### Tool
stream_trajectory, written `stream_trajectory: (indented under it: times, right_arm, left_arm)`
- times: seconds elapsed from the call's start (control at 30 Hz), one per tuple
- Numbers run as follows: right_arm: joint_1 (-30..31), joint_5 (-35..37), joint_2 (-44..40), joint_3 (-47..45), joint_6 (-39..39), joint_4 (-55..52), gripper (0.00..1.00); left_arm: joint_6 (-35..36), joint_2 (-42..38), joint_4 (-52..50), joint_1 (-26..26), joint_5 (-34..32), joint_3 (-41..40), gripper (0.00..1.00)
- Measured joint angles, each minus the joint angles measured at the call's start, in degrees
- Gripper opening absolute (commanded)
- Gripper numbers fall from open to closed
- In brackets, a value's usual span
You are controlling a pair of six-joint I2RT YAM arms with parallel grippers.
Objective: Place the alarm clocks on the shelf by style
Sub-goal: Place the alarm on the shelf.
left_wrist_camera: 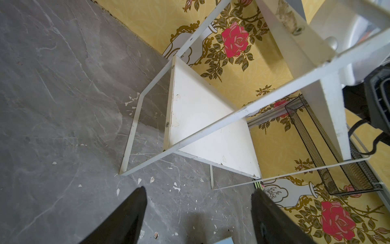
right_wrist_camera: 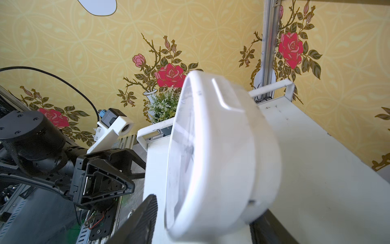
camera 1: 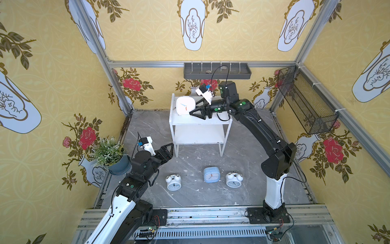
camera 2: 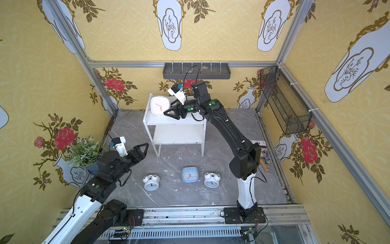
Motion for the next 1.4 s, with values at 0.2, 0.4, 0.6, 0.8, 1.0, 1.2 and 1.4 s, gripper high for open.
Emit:
stream_trajectory:
  times: [0.2,0.4,0.6,0.8,1.0,1.2,1.4]
  right_arm:
    - [0.0,0.3,0.0,0.0,0.1,-0.1,0.47]
    - [0.3,1.5,-0.1,0.4,-0.5,-0.1,0.44]
    - [0.5,2.6,-0.1,0.6,-1.6,-0.4,0.44]
    - [0.7,4.3,-0.4,0.4,-2.9,-0.6,0.47]
    - [1.5,7.3,-1.0,-0.1,-4.2,-0.6,0.49]
    - [3.2,11.7,-1.0,-0.8,-5.9,-1.5,0.51]
    - [3.7,13.8,-1.4,-2.1,-6.6,-1.7,0.61]
  left_arm:
    - [0.0,-0.5,0.0,0.0,0.2,-0.2,0.81]
    - [0.1,-0.3,0.0,0.0,0.2,-0.2,0.8]
    - [0.2,0.6,0.4,0.0,0.2,-0.2,0.8]
    - [0.2,1.2,1.1,0.0,0.2,-0.2,0.8]
    - [0.2,1.3,1.7,0.0,0.2,-0.2,0.8]
    - [0.2,1.0,2.4,0.0,0.2,-0.2,0.8]
    - [0.2,0.8,2.4,0.0,0.4,-0.6,0.8]
